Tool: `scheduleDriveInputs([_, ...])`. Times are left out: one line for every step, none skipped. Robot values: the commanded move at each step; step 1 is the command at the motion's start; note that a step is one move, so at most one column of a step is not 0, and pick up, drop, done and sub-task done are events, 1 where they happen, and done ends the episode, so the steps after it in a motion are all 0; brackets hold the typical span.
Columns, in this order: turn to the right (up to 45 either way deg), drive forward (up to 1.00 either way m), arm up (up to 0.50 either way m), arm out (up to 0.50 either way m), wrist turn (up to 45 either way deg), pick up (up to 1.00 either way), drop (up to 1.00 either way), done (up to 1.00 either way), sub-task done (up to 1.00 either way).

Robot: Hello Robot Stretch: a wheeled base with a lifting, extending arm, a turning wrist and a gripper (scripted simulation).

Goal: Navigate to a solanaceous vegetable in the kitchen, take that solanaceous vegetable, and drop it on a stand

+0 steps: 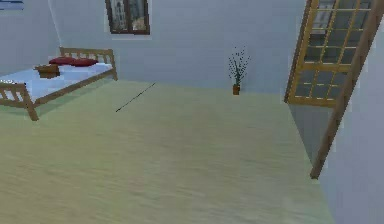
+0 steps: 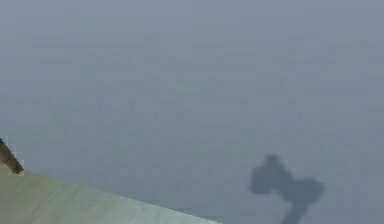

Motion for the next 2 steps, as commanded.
scheduleDriveInputs([18.0, 0.0, 0.0, 0.0, 0.0, 0.0, 0.0, 0.0, 0.0])
scheduleDriveInputs([0.0, 1.0, 0.0, 0.0, 0.0, 0.0, 0.0, 0.0, 0.0])
